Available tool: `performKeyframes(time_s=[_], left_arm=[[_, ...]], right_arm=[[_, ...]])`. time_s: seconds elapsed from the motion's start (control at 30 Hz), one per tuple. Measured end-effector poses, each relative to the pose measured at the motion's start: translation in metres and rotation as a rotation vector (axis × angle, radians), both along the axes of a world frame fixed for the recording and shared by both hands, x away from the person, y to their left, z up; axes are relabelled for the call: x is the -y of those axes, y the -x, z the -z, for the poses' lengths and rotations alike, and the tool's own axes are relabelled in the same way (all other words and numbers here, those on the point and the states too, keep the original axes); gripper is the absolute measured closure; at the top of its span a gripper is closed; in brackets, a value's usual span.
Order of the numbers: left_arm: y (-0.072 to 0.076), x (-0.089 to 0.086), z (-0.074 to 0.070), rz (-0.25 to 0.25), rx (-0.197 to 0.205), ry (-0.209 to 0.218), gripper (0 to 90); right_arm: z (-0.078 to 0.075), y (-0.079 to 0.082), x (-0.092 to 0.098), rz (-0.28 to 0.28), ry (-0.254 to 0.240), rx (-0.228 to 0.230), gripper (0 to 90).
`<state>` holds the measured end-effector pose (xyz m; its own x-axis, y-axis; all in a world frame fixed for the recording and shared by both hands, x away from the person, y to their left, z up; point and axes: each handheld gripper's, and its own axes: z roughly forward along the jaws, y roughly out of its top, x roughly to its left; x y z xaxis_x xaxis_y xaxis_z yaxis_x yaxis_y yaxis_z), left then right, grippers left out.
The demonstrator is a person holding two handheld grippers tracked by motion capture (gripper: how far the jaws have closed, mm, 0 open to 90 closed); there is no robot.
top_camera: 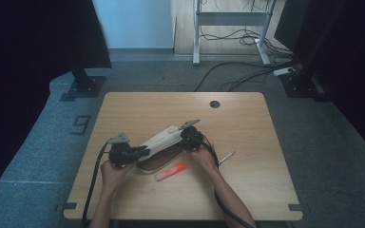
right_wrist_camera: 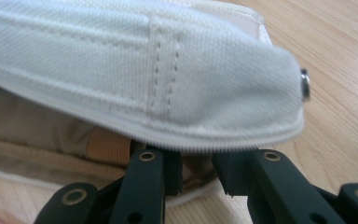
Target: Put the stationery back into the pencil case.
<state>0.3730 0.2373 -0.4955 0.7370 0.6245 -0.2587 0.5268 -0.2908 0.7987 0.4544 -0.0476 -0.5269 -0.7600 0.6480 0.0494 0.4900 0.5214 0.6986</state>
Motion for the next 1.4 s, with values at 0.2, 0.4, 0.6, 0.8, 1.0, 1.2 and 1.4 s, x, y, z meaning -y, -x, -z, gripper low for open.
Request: performKeyframes(time_s=[0.2, 0.4, 0.6, 0.8, 1.0, 1.2, 1.4], left_arm=[[0.000, 0.002, 0.000, 0.007, 0.001, 0.005, 74.4], [0.000, 0.002, -0.001, 0.010, 0.004, 0.005, 74.4], [0.001, 0.003, 0.000, 0.010, 0.005, -0.003, 74.4], [0.000, 0.003, 0.000, 0.007, 0.005, -0.005, 74.4], [0.000, 0.002, 0.000, 0.004, 0.003, -0.003, 74.4], [0.000, 0.002, 0.000, 0.003, 0.000, -0.001, 74.4], [0.000, 0.002, 0.001, 0.004, 0.001, -0.005, 74.5]], right_arm=[[0.003, -0.001, -0.003, 0.008, 0.002, 0.008, 71.5], [0.006, -0.005, -0.006, 0.006, 0.008, 0.010, 70.6], [0.003, -0.004, -0.005, -0.005, 0.017, 0.002, 58.0], [-0.004, 0.001, 0.000, -0.033, 0.020, -0.014, 47.3], [-0.009, 0.006, 0.006, -0.038, 0.026, -0.015, 41.6], [-0.016, 0.011, 0.017, -0.027, 0.016, -0.016, 35.7], [-0.021, 0.016, 0.028, -0.028, 0.012, -0.008, 33.1]])
